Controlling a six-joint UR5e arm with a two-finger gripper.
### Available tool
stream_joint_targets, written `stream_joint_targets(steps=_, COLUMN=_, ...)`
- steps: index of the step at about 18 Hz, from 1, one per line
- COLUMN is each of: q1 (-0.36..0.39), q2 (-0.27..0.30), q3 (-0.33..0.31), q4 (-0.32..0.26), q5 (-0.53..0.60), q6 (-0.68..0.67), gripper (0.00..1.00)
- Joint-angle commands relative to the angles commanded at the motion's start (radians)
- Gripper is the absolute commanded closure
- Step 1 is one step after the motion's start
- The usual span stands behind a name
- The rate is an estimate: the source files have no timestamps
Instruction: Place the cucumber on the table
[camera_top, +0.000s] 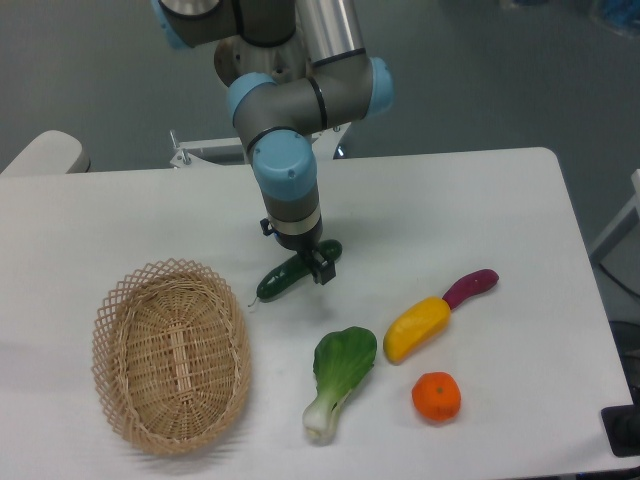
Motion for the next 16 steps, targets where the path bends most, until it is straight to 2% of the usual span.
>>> stream_joint_targets(steps=2, q1=0.002, q2=0.003, q3=0.038, q4=-0.005, q5=-0.003, q6=-0.02, gripper=0.0)
stream_joint_targets(steps=4, q1=0.011, q2=0.003, q3=0.087, q4=-0.034, q5=-0.005, q6=-0.075, gripper=0.0)
stream_joint_targets(steps=6, q1=0.023, q2=0.003, q3=0.147, q4=-0.066, q5=-0.003, q6=-0.074, gripper=0.0)
stream_joint_targets(steps=10, q1=0.093, q2=-0.009, q3=0.274, q4=-0.133, q5=-0.032, q6=-0.066, gripper=0.0)
stream_joint_targets(steps=11, q1=0.115, q2=-0.012, q3=0.311, q4=-0.159, q5=-0.034, q6=-0.048, gripper=0.0)
stream_joint_targets(steps=14, q1=0.201, q2=-0.031, q3=0.397, q4=-0.238, q5=-0.058, q6=0.131, gripper=0.0)
stream_joint_targets(steps=16, q1=0.256, q2=-0.04, q3=0.426, q4=-0.241, q5=-0.071, q6=0.225, gripper=0.0)
